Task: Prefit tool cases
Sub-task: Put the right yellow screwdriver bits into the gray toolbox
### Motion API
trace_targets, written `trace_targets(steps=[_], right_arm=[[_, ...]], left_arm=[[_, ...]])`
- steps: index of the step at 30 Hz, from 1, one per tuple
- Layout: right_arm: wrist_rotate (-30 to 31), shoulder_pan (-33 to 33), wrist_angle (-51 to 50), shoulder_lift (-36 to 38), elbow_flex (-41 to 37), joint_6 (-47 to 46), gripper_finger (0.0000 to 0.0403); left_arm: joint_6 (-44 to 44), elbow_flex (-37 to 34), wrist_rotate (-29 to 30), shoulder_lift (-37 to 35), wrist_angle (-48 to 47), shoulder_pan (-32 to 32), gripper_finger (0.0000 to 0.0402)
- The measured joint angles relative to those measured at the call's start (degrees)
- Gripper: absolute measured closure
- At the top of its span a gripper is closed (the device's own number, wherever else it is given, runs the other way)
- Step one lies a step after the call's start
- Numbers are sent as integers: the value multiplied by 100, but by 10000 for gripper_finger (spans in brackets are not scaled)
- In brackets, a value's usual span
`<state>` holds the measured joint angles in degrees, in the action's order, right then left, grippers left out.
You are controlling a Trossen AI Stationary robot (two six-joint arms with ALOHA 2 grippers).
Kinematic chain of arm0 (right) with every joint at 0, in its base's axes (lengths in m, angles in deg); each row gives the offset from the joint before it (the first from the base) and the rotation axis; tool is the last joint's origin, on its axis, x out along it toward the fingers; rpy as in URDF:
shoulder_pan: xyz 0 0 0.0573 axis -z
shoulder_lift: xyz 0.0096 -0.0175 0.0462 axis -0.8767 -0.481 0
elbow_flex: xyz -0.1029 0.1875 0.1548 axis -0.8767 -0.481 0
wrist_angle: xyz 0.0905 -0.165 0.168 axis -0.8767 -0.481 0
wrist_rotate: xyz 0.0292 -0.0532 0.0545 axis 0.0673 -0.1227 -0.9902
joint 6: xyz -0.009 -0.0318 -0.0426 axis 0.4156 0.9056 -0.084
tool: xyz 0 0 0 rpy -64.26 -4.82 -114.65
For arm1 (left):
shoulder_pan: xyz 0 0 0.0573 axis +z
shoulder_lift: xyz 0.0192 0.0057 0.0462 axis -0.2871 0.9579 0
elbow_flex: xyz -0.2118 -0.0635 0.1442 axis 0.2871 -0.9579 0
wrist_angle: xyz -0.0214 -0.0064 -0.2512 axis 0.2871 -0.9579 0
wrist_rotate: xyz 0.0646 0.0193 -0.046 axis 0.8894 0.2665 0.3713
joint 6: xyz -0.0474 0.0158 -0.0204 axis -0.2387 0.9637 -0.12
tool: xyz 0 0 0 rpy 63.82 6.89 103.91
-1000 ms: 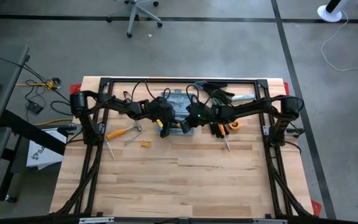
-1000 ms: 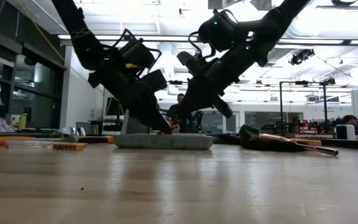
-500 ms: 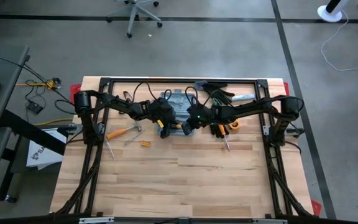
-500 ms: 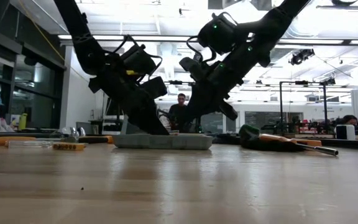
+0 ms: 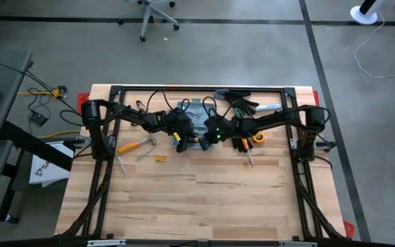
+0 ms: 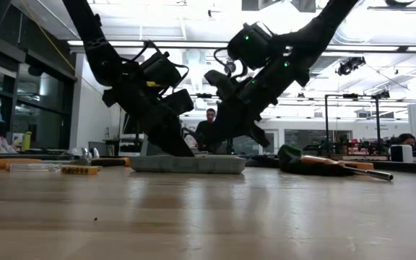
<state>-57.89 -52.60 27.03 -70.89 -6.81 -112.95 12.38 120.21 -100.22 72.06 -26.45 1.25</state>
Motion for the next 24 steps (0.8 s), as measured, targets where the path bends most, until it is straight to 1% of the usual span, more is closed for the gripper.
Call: trace_targets(steps=[6, 24], right_arm=[[107, -6, 19, -162, -4, -131, 403], [34, 125, 383, -226, -4, -128, 403]], left_arm=[[2, -2, 10, 0, -40, 0, 327], [2, -9, 15, 8, -71, 0, 327]])
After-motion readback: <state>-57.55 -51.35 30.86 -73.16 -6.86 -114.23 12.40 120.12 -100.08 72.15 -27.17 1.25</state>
